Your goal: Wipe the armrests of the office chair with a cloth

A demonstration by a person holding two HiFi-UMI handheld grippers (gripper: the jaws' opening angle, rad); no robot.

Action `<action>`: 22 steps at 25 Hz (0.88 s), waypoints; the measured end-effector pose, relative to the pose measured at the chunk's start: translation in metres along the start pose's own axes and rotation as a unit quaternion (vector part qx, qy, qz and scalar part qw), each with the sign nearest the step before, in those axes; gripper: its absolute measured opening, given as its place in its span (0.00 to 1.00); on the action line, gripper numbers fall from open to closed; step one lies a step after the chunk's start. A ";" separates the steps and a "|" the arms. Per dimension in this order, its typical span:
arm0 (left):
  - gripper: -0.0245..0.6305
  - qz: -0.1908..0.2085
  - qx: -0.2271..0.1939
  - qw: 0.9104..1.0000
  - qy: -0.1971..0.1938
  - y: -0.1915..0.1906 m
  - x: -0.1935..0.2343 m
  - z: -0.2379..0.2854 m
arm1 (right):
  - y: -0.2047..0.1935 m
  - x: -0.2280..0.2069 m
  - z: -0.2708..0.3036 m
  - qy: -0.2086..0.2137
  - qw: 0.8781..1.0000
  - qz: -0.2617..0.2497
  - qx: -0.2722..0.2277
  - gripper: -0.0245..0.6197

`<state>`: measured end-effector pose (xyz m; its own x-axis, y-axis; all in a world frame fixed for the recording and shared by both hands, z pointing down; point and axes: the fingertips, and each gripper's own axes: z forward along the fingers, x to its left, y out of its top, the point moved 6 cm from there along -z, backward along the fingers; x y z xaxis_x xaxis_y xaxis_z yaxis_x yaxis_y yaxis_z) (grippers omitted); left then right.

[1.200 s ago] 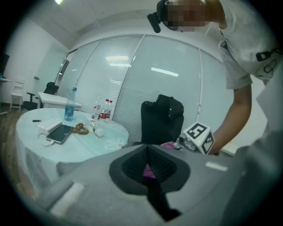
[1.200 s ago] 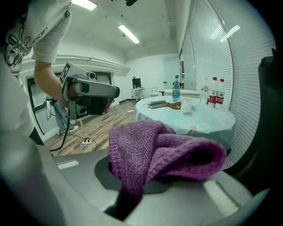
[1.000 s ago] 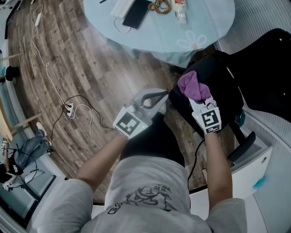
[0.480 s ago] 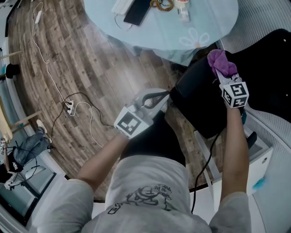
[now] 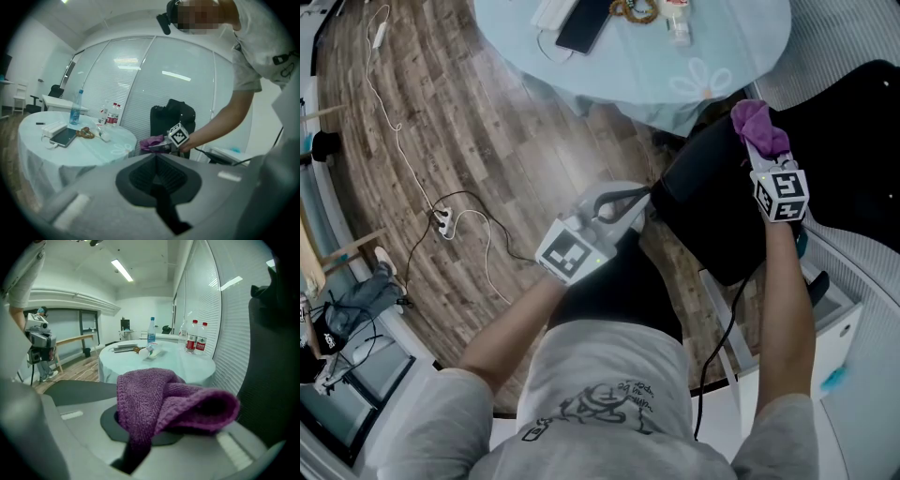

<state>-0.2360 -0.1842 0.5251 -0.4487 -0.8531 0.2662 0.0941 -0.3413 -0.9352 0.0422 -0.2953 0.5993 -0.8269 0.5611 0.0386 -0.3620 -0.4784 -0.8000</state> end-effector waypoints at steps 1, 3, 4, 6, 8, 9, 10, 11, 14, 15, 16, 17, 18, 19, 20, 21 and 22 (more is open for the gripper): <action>0.04 -0.001 -0.001 1.000 0.000 0.001 0.000 0.000 | 0.001 0.006 -0.001 0.000 1.000 -0.003 -0.004 0.09; 0.04 -0.002 -0.002 1.000 -0.001 0.002 -0.001 0.001 | 0.002 0.021 -0.004 0.008 1.000 -0.014 -0.008 0.09; 0.04 -0.001 -0.001 1.000 -0.002 0.002 -0.002 0.001 | 0.003 0.030 -0.005 0.015 1.000 -0.021 -0.009 0.09; 0.04 0.001 -0.005 1.000 -0.002 0.003 -0.002 0.001 | 0.003 0.052 -0.008 0.034 0.999 -0.032 -0.012 0.09; 0.04 -0.001 -0.005 1.000 -0.002 0.002 -0.002 0.002 | 0.005 0.075 -0.012 0.050 0.998 -0.039 -0.015 0.09; 0.04 -0.001 -0.004 1.000 -0.002 0.002 -0.002 0.002 | 0.005 0.086 -0.014 0.056 0.998 -0.039 -0.015 0.09; 0.04 -0.003 -0.006 1.000 -0.002 0.002 -0.001 0.003 | 0.003 0.097 -0.017 0.063 0.997 -0.038 -0.014 0.09; 0.04 -0.005 -0.008 1.000 -0.001 0.003 -0.001 0.004 | 0.001 0.107 -0.019 0.069 0.997 -0.038 -0.014 0.09; 0.04 -0.009 -0.010 1.000 0.002 0.004 -0.001 0.006 | -0.002 0.139 -0.025 0.088 0.995 -0.041 -0.021 0.09; 0.04 -0.007 -0.011 1.000 0.001 0.004 -0.001 0.006 | -0.002 0.149 -0.028 0.095 0.994 -0.040 -0.021 0.09; 0.04 -0.004 -0.012 1.000 0.000 0.005 -0.001 0.007 | -0.002 0.158 -0.030 0.101 0.994 -0.040 -0.019 0.09; 0.04 -0.002 -0.012 1.000 0.000 0.006 -0.001 0.007 | -0.002 0.167 -0.032 0.107 0.993 -0.041 -0.019 0.09; 0.04 -0.001 -0.012 1.000 -0.001 0.006 -0.001 0.008 | -0.001 0.175 -0.034 0.114 0.992 -0.045 -0.019 0.09; 0.04 -0.002 -0.012 1.000 -0.001 0.006 -0.001 0.008 | -0.001 0.182 -0.036 0.119 0.991 -0.051 -0.021 0.09; 0.04 -0.004 -0.013 1.000 -0.001 0.006 -0.001 0.009 | -0.002 0.187 -0.037 0.123 0.990 -0.058 -0.023 0.09; 0.04 -0.005 -0.013 1.000 -0.001 0.006 -0.001 0.010 | -0.002 0.191 -0.037 0.127 0.990 -0.064 -0.025 0.09; 0.04 -0.006 -0.013 1.000 -0.001 0.005 -0.001 0.010 | -0.002 0.193 -0.038 0.130 0.989 -0.069 -0.027 0.09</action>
<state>-0.2262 -0.1892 0.5223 -0.4484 -0.8499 0.2769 0.0665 -0.3406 -0.9379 -0.1001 -0.1606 0.5856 -0.6295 0.7770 -0.0002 -0.4350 -0.3526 -0.8285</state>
